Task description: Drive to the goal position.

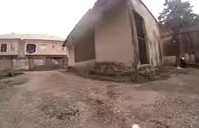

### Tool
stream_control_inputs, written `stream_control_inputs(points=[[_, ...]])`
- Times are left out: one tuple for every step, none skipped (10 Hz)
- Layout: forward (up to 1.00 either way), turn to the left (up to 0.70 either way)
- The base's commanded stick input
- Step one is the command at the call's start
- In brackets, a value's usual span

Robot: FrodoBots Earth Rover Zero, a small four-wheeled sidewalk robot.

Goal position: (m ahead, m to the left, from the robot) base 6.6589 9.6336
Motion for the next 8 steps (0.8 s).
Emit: stream_control_inputs(points=[[1.0, -0.27], [1.0, -0.27], [1.0, -0.27], [1.0, -0.27], [1.0, -0.27], [1.0, -0.27], [1.0, -0.27], [1.0, -0.27]])
